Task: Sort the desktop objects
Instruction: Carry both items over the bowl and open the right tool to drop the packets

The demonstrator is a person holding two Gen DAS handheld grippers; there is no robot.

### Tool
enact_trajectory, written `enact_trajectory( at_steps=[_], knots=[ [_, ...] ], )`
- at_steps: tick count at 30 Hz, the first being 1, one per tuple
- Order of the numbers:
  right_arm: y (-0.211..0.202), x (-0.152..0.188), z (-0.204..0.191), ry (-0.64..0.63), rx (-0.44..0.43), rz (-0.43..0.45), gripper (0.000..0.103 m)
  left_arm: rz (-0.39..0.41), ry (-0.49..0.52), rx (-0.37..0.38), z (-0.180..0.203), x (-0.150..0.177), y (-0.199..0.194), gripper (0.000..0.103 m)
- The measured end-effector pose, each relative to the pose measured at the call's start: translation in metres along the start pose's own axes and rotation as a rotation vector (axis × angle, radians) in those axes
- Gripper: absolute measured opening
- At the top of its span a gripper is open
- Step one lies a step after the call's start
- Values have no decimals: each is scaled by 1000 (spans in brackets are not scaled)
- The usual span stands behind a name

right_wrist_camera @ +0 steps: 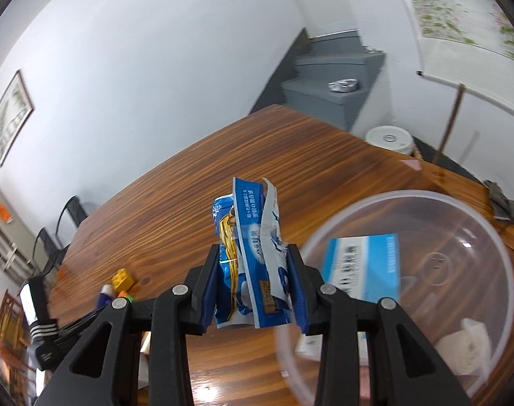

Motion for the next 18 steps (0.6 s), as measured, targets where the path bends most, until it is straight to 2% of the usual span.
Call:
enact_trajectory(
  at_steps=[8,14,18],
  knots=[
    [-12,-20,41,58,94,38,41,71,36,58,33,-10,-37,24],
    [-19,-29,76,85,177,41,41,105,97,158,78,-9,-66,24],
    [-18,-30,99,118,200,24,41,119,146,229,114,-7,-83,24]
  ],
)
Point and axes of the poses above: each gripper's, at about its wrist camera, not at the fingertips, and y roughly the way its jaws point, z to its right, x to its underside, the point moved 8 cm from there along y, roughly the way its jaws point, and after that the axes turned 5 degrees about y, right-handed, at the moved point
